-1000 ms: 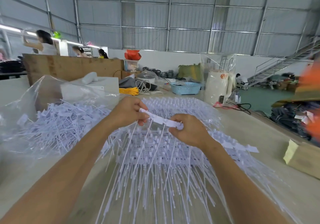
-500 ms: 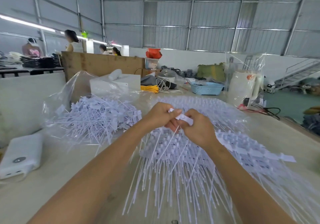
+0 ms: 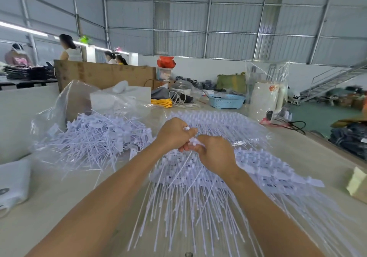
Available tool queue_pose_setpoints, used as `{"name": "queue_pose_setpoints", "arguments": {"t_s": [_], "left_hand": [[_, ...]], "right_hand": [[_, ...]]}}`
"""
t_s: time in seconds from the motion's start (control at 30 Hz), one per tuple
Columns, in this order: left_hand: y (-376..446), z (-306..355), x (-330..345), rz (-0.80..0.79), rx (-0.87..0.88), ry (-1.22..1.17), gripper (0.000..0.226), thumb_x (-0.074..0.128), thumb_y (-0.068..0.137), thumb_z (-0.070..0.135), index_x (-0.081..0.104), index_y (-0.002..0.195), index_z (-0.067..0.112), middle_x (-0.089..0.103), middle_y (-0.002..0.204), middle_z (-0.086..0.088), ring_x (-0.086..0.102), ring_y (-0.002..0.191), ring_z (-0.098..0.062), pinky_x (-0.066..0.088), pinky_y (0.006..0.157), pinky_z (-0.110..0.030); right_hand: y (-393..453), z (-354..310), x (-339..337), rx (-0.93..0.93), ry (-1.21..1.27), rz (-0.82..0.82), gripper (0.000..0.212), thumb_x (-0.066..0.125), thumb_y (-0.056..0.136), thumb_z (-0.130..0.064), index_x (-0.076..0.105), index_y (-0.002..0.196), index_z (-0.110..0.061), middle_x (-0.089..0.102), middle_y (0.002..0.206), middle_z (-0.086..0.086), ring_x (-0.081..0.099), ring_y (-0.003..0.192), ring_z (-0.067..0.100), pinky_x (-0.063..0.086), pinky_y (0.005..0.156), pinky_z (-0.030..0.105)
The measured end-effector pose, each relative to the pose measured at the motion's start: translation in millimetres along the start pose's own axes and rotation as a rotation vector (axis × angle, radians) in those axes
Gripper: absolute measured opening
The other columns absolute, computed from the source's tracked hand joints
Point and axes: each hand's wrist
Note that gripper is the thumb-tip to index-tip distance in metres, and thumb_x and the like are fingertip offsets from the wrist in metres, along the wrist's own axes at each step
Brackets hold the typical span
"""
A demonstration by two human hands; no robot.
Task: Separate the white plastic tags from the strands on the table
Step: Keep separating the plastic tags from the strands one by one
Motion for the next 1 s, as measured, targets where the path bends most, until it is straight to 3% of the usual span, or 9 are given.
{"name": "queue_pose_setpoints", "arguments": {"t_s": [0.13, 0.23, 0.37, 0.57, 0.73, 0.8, 0.87, 0.97, 1.0], "left_hand": [[10.0, -11.8, -9.6, 0.233, -0.083, 0.263, 0.038, 0.051, 0.096, 0.036, 0.053, 0.07, 0.008, 0.065, 0.067, -0.009, 0.061, 0.059, -0.019, 0.051, 0.063, -0.03], [16.3, -33.0, -31.6, 0.273, -0.198, -0.216, 0.026, 0.058, 0.094, 0.027, 0.054, 0.083, 0.003, 0.067, 0.078, -0.015, 0.054, 0.039, -0.006, 0.041, 0.041, -0.018], [13.6, -32.3, -22.8, 0.086, -0.164, -0.379, 0.015, 0.059, 0.094, 0.022, 0.061, 0.096, 0.008, 0.068, 0.065, -0.007, 0.053, 0.034, -0.007, 0.033, 0.034, -0.013], [2.6, -6.3, 5.7, -0.28, -0.096, -0.522, 0.017, 0.05, 0.092, 0.007, 0.064, 0.088, 0.016, 0.053, 0.062, -0.003, 0.045, 0.047, -0.011, 0.029, 0.042, -0.018], [-4.8, 2.8, 3.1, -0.557, -0.172, -0.578, 0.026, 0.047, 0.087, 0.041, 0.06, 0.083, 0.019, 0.063, 0.063, 0.0, 0.052, 0.05, -0.01, 0.033, 0.049, -0.02], [-6.4, 3.1, 5.2, -0.504, -0.13, -0.466, 0.037, 0.05, 0.091, 0.051, 0.061, 0.082, 0.017, 0.064, 0.062, 0.001, 0.054, 0.051, -0.011, 0.038, 0.048, -0.019], [-9.2, 1.7, 9.9, -0.426, 0.006, -0.36, 0.03, 0.059, 0.091, 0.038, 0.058, 0.079, 0.011, 0.063, 0.057, 0.003, 0.054, 0.051, -0.012, 0.039, 0.049, -0.021], [-10.1, 0.7, 17.6, -0.337, 0.098, -0.345, 0.028, 0.059, 0.094, 0.021, 0.057, 0.068, 0.009, 0.061, 0.051, 0.001, 0.054, 0.047, -0.012, 0.041, 0.049, -0.023], [-9.3, 1.2, 18.5, -0.288, 0.094, -0.339, 0.03, 0.058, 0.094, 0.02, 0.057, 0.066, 0.01, 0.061, 0.049, 0.002, 0.053, 0.044, -0.01, 0.042, 0.047, -0.021]], "right_hand": [[-4.0, -7.0, -5.9, -0.128, -0.087, 0.043, 0.019, 0.049, 0.095, -0.03, 0.058, 0.089, -0.015, 0.067, 0.081, 0.009, 0.062, 0.08, 0.03, 0.035, 0.057, 0.029], [-4.0, -9.8, -17.3, -0.149, 0.134, 0.109, 0.018, 0.056, 0.092, -0.029, 0.061, 0.083, -0.014, 0.061, 0.063, 0.006, 0.059, 0.065, 0.029, 0.039, 0.055, 0.03], [-0.9, -5.6, -14.5, -0.092, 0.252, 0.084, 0.022, 0.057, 0.091, -0.036, 0.053, 0.08, -0.018, 0.039, 0.054, -0.009, 0.043, 0.06, 0.021, 0.03, 0.055, 0.03], [-5.0, 14.3, -4.3, -0.005, 0.307, 0.112, 0.02, 0.06, 0.086, -0.045, 0.058, 0.096, -0.027, 0.056, 0.091, -0.007, 0.054, 0.077, 0.014, 0.039, 0.062, 0.03], [-3.0, 22.7, 0.0, 0.121, 0.43, 0.141, 0.032, 0.07, 0.078, -0.041, 0.046, 0.089, -0.023, 0.042, 0.076, -0.013, 0.043, 0.063, 0.006, 0.033, 0.055, 0.027], [-2.7, 25.5, -0.9, 0.117, 0.529, 0.098, 0.032, 0.074, 0.077, -0.031, 0.048, 0.091, -0.018, 0.049, 0.081, -0.004, 0.049, 0.068, 0.015, 0.039, 0.06, 0.029], [-4.1, 28.9, -3.4, 0.11, 0.579, -0.018, 0.029, 0.072, 0.08, -0.024, 0.051, 0.097, -0.017, 0.058, 0.088, 0.003, 0.056, 0.076, 0.021, 0.046, 0.067, 0.032], [-9.5, 32.8, -9.6, 0.035, 0.65, -0.238, 0.004, 0.06, 0.091, -0.023, 0.061, 0.094, -0.023, 0.067, 0.085, -0.009, 0.063, 0.082, 0.008, 0.049, 0.073, 0.018], [-10.9, 33.6, -11.5, 0.027, 0.679, -0.28, 0.008, 0.056, 0.093, -0.023, 0.064, 0.092, -0.025, 0.068, 0.085, -0.01, 0.063, 0.081, 0.003, 0.049, 0.072, 0.017]]}}
Point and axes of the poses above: each hand's wrist, its own y-axis towards the middle knuckle, its own x-axis out of the palm, z = x × y
